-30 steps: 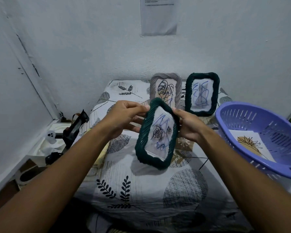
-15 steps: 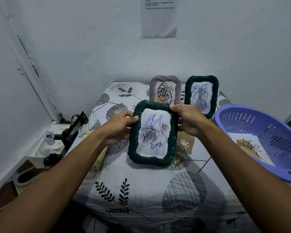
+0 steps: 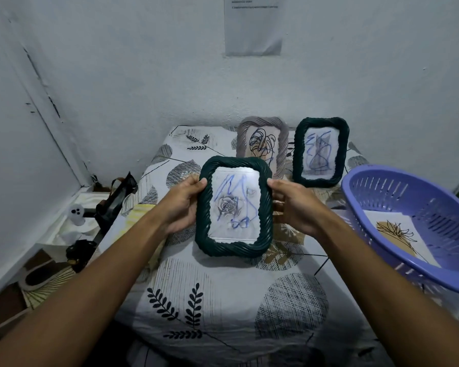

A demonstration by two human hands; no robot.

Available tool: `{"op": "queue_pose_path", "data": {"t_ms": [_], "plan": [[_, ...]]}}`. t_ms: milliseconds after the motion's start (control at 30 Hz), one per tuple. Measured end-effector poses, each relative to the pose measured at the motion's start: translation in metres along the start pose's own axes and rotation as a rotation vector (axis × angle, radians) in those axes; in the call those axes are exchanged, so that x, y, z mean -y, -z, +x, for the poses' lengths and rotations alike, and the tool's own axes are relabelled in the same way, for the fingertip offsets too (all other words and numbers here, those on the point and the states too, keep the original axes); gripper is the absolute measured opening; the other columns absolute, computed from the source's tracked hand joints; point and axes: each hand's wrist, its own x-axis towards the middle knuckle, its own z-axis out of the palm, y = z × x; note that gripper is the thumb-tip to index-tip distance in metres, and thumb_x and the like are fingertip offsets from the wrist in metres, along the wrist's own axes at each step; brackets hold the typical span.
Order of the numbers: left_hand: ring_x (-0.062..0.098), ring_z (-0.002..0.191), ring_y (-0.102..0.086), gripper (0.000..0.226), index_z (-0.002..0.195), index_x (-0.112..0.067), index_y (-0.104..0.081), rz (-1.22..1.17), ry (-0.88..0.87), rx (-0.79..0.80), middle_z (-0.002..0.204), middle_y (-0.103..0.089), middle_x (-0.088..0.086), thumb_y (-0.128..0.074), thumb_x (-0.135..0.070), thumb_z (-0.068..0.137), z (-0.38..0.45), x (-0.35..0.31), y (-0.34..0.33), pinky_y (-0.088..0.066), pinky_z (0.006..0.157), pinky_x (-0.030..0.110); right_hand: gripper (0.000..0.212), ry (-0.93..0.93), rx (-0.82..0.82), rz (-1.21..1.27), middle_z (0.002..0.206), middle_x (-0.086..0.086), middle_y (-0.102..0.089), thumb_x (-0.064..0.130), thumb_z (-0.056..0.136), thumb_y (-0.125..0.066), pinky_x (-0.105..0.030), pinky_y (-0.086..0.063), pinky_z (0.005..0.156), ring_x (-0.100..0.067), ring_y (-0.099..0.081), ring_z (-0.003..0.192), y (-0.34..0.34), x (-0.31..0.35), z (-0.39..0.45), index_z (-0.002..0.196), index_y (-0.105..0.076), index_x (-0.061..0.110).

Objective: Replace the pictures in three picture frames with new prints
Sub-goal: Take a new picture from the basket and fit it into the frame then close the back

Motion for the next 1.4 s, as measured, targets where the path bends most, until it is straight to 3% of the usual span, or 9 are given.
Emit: {"op": "queue_pose_path", "data": {"t_ms": [367,600,833,1100,1233,1400], "plan": [[0.027,0.096,-0.058,0.041,0.127,-0.014,-0.041,-0.048,0.025,0.076,0.109,-0.058,0.016,-0.052,-0.018,0.087,0.004,0.008,0.004,-0.048,0.094,0.044,0.015,0.032,0.025,0.053,0.08,-0.007,-0.061,0.019,0.099,-0.048,-0.03,-0.043,0.053,-0.019,-0.055,0.068,0.001,-0.015,-0.001,0.097,-0.06,0.01],[0.025,0.091,-0.064,0.044,0.125,-0.012,-0.043,-0.069,0.014,0.105,0.11,-0.06,0.015,-0.055,-0.022,0.084,0.005,0.011,0.005,-0.052,0.088,0.042,0.016,0.071,0.035,0.053,0.08,-0.004,-0.062,0.02,0.099,-0.049,-0.031,-0.047,0.058,-0.018,-0.058,0.068,0.0,-0.016,-0.003,0.091,-0.061,0.014],[0.023,0.087,-0.069,0.043,0.121,-0.005,-0.056,-0.094,-0.02,0.101,0.1,-0.071,0.011,-0.05,-0.025,0.084,0.005,0.014,0.003,-0.057,0.077,0.035,0.015,0.15,0.019,0.002,0.088,-0.008,-0.062,0.019,0.098,-0.05,-0.036,-0.046,0.069,-0.024,-0.056,0.08,0.0,-0.018,0.0,0.092,-0.063,0.013],[0.024,0.093,-0.063,0.035,0.12,-0.003,-0.05,-0.042,-0.057,0.07,0.105,-0.064,0.014,-0.053,-0.019,0.089,0.01,0.021,0.007,-0.053,0.089,0.037,0.016,0.127,-0.006,0.041,0.087,-0.007,-0.061,0.016,0.098,-0.047,-0.033,-0.046,0.068,-0.023,-0.056,0.078,0.004,-0.026,0.0,0.097,-0.063,0.012],[0.025,0.097,-0.057,0.037,0.122,-0.005,-0.047,-0.004,-0.063,0.061,0.106,-0.06,0.014,-0.055,-0.02,0.089,0.01,0.022,0.011,-0.049,0.093,0.041,0.024,0.105,0.019,0.032,0.082,-0.003,-0.061,0.016,0.098,-0.048,-0.033,-0.046,0.066,-0.02,-0.057,0.075,0.005,-0.027,-0.002,0.082,-0.065,0.02],[0.023,0.087,-0.055,0.033,0.111,-0.009,-0.052,0.144,-0.046,0.02,0.098,-0.06,0.009,-0.057,-0.026,0.083,0.004,0.018,0.012,-0.046,0.076,0.038,0.025,0.104,0.044,0.025,0.079,0.0,-0.062,0.016,0.098,-0.049,-0.032,-0.048,0.065,-0.017,-0.057,0.073,0.008,-0.029,-0.004,0.078,-0.063,0.02]]}}
